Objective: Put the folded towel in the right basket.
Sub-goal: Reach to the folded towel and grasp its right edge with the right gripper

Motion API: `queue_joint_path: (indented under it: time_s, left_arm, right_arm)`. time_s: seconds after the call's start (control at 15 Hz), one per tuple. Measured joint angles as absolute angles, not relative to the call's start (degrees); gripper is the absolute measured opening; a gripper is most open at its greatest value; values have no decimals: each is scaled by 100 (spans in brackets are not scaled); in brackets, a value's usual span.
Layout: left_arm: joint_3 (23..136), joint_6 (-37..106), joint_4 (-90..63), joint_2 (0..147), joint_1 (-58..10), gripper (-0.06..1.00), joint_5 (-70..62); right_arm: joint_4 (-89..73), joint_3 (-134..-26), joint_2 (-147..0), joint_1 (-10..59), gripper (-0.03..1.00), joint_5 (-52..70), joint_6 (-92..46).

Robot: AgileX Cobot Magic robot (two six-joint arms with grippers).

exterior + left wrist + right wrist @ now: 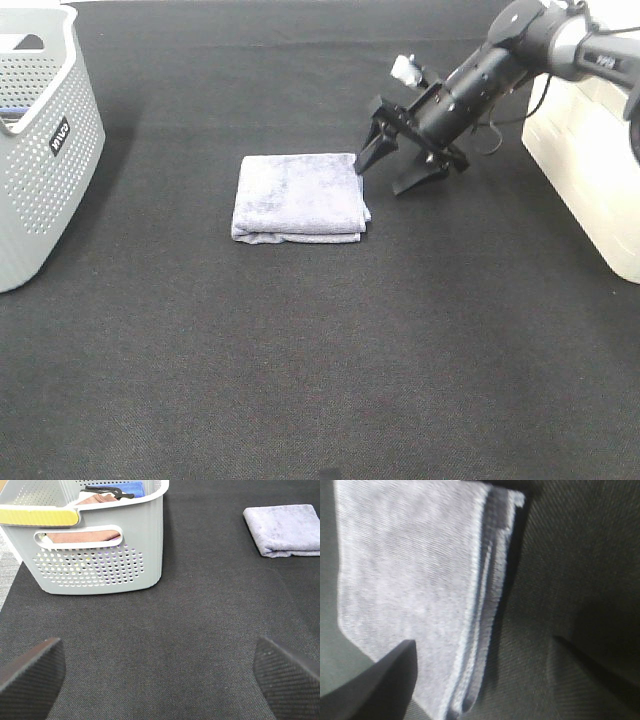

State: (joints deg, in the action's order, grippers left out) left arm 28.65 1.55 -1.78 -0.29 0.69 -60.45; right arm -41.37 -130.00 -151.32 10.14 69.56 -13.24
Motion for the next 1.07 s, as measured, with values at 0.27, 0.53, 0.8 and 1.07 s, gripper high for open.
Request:
queue_joint_path:
  time_s: [0.27, 0.53, 0.8, 1.07]
  left_arm:
    - [2865, 155, -178, -29, 69, 97, -6045]
    - [2865, 155, -178, -29, 69, 97, -6045]
    - [2865, 155, -172, -29, 69, 97, -6045]
    - [2865, 155, -172, -29, 69, 97, -6045]
  right_arm:
    - [-4240, -13018, -15292, 1266, 69, 6961, -1409]
    - [-4492, -13069, -15395, 1490, 63, 6790, -1455]
    - [-4326, -13069, -15458, 1490, 9, 6515, -1341]
    - [-4246, -13069, -15315, 1501, 8, 6509, -1381]
